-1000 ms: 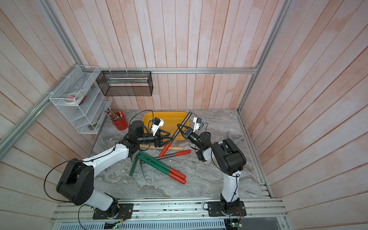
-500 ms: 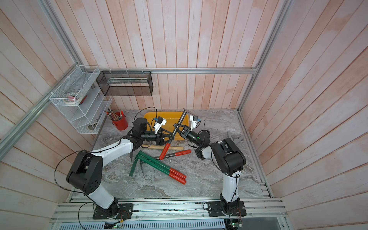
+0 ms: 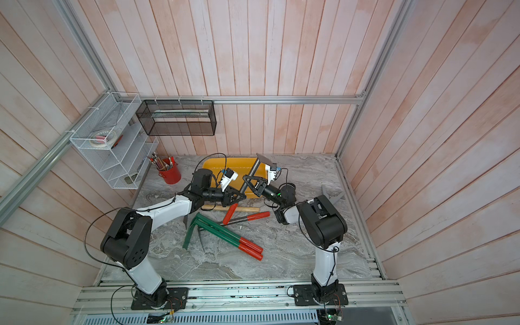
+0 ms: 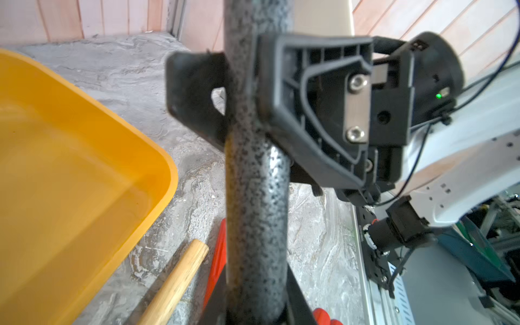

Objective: Put the small hoe into the storage box
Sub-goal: Place the hoe in the storage box.

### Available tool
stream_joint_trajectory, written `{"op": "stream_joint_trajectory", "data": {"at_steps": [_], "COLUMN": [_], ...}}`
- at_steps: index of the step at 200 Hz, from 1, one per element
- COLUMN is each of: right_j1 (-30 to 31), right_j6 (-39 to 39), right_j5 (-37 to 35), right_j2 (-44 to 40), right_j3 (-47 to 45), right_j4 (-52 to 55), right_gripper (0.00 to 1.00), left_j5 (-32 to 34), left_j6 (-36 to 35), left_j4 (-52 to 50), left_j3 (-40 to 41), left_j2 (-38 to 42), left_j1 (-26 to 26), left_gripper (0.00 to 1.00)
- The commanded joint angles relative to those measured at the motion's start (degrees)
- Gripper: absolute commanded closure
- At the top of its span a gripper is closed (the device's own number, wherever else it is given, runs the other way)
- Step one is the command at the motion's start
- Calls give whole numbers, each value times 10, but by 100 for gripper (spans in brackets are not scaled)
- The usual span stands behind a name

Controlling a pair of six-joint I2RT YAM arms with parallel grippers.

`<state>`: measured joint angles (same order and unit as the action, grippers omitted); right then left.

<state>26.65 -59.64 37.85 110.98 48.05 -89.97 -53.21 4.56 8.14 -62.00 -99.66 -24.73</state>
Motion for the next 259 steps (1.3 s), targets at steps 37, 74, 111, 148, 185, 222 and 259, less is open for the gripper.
{"op": "stream_joint_trajectory", "data": {"at_steps": [37,74,111,148,185,222,259], "right_j1": [1,-25,-51,-42,-27,-22,-21], "right_j6": [-9,-3,29,314,487,560,590], "right_j5": [-2,-40,-51,-163,-218,-239,-262], "right_j2": [-27,-25,-55,-228,-288,-236,-164], "right_j3": [-11,-64,-100,-63,96,225,311], "right_j4": [-47,-44,21,488,818,953,1006], "right_gripper": [65,53,53,59,61,60,58], "left_j5": [97,199,256,411,483,521,528], "left_j6": [13,-13,-43,-128,-156,-181,-184], "left_j4": [55,29,-17,-137,-173,-214,-230], "left_j3": [21,24,11,-24,-40,-67,-73], "left_j2": [57,97,105,95,84,77,95], "left_j1": [6,9,19,16,0,-37,-51], "left_gripper": [100,100,100,100,100,100,100]}}
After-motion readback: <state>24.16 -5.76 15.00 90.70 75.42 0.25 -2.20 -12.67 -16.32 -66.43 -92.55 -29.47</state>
